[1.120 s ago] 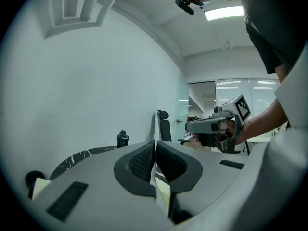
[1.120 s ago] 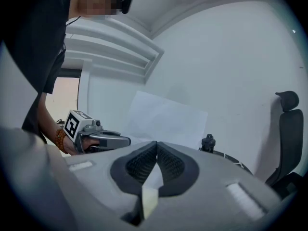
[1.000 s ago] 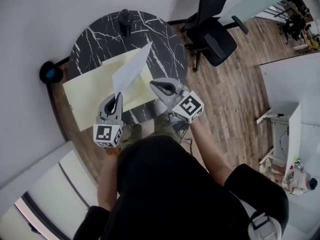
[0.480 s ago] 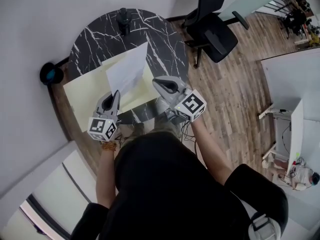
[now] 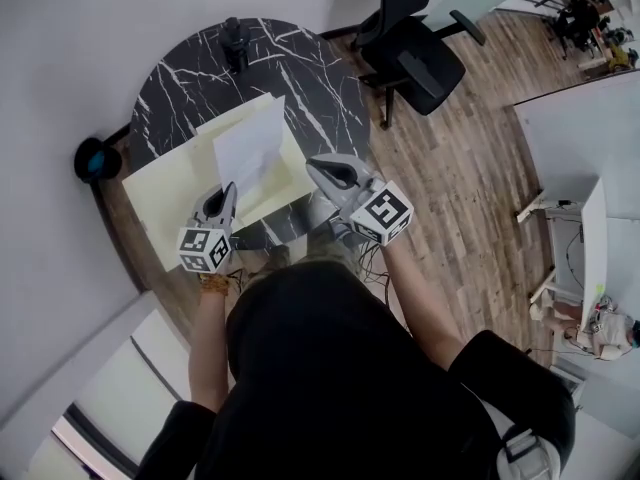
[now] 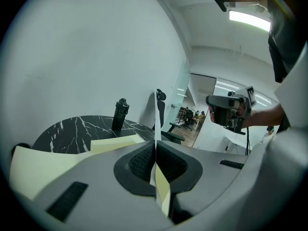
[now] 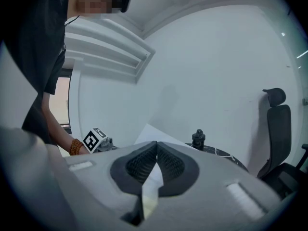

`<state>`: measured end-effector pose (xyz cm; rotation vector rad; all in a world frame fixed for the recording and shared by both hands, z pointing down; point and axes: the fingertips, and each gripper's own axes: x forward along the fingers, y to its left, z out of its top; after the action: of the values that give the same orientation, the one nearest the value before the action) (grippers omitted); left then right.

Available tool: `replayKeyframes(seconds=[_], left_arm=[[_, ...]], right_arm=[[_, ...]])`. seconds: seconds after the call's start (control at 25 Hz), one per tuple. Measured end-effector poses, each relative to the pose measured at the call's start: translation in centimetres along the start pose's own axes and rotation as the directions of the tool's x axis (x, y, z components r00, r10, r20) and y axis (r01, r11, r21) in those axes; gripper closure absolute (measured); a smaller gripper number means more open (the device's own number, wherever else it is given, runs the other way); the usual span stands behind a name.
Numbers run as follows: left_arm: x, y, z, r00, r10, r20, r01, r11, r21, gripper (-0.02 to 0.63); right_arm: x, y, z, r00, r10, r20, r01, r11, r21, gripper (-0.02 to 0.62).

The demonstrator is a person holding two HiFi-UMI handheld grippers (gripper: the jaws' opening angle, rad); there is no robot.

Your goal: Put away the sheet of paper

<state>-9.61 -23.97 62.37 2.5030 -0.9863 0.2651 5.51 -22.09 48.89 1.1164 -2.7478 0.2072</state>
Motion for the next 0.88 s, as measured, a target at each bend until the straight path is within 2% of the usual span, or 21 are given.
replayKeyframes(seconds=[0.56, 0.88], left_arm=[[1.8, 1.2, -3.4, 0.996, 0.01, -0.092, -0.015, 0.998, -0.057, 0.594], [2.7, 1.0, -4.9, 0.993, 0.009, -0.118, -0.019, 0.996, -0.086, 0.594]], right_arm=[[-1.1, -0.4, -0.1, 0.999, -0.047, -0.01, 0.047, 0.999, 0.012, 0.597], [-2.0, -0.6, -0.4, 0.998, -0.062, -0.016, 0.062, 0.998, 0.026, 0.597]])
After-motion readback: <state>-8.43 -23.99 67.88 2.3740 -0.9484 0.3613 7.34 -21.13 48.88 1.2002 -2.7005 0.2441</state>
